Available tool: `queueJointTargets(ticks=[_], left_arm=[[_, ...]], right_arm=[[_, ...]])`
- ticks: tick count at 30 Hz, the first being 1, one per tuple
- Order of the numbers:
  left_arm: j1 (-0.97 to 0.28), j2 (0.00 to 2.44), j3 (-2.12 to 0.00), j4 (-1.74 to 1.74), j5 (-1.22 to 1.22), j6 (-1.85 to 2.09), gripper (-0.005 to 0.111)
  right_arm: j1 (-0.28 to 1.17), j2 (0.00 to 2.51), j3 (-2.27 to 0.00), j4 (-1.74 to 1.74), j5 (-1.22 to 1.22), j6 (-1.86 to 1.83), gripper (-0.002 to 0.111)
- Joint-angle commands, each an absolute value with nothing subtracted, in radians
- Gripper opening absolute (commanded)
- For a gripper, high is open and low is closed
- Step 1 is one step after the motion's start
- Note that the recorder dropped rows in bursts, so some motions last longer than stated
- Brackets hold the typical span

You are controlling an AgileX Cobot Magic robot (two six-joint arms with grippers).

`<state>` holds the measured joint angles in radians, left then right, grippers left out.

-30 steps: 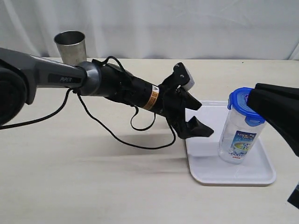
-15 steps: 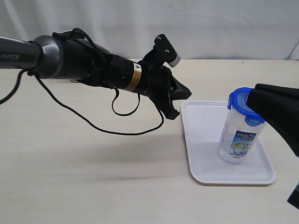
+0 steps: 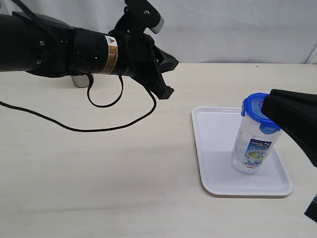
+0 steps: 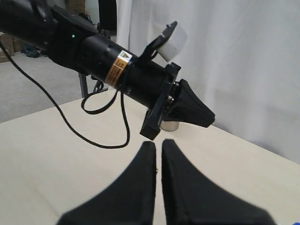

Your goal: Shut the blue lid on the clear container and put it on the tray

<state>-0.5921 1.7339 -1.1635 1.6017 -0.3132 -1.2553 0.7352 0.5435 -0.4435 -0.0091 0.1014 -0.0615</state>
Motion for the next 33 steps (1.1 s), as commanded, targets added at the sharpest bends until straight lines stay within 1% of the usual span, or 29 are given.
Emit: queueJointTargets(ticks=[1,5,15,22,33], left_arm=[[-0.589,1.641,-1.08,1.508,-0.202,-1.239,0.0],[-0.589,1.554,-1.001,1.473,-0.116,-1.227,0.0],[-0.589,1.275,-0.825,1.419,-0.085,-1.23,0.0],[-0.589,1.027,-0.71,1.419,-0.077,-1.263,0.0],[-0.589,0.611,-0.467,1.419,-0.028,-1.31,0.0]], right_arm=[[0.735,0.541,-0.442,-0.007,0.106,-0.059,0.005],[0.735,0.541,-0.442,-0.007,0.106,-0.059,0.005],[0.735,0.541,-0.442,-0.007,0.106,-0.059,0.005],[0.735,0.541,-0.442,-0.007,0.106,-0.059,0.005],[0.735,0.541,-0.442,-0.007,0.106,-0.059,0.005]])
